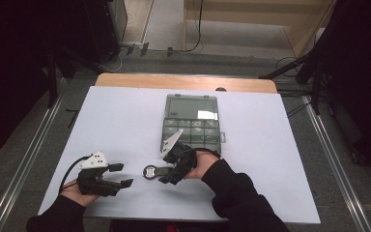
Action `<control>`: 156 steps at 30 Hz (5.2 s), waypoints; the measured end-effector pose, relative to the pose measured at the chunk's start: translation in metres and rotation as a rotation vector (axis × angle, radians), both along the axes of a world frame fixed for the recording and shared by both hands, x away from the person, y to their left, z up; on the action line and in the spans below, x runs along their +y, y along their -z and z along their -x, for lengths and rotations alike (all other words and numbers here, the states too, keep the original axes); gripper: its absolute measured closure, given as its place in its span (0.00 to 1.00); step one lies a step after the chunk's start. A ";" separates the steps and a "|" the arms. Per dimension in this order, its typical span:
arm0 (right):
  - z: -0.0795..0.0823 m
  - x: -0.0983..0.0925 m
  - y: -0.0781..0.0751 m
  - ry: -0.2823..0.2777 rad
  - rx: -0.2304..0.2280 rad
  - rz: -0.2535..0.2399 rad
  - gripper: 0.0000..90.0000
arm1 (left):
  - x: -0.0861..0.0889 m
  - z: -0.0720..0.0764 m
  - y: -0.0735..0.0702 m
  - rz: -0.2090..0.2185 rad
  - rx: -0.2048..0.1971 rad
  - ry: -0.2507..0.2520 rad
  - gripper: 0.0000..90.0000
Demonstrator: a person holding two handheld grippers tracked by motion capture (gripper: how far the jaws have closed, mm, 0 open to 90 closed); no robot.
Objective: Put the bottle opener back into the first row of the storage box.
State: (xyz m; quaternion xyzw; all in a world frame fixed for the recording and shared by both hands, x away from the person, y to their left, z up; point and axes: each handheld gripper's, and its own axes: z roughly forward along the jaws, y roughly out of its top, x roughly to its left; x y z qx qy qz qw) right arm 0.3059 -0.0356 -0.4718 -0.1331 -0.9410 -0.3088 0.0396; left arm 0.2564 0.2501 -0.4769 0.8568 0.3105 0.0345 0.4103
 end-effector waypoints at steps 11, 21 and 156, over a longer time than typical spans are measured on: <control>-0.005 0.017 0.006 -0.030 0.001 0.080 0.33 | 0.000 0.000 0.000 -0.004 0.001 0.002 0.32; -0.003 0.029 0.013 -0.053 -0.028 0.150 0.43 | 0.000 0.000 0.000 -0.003 0.002 0.003 0.32; -0.121 -0.098 -0.040 0.118 0.005 0.081 0.73 | 0.000 -0.001 0.000 0.009 0.005 0.008 0.32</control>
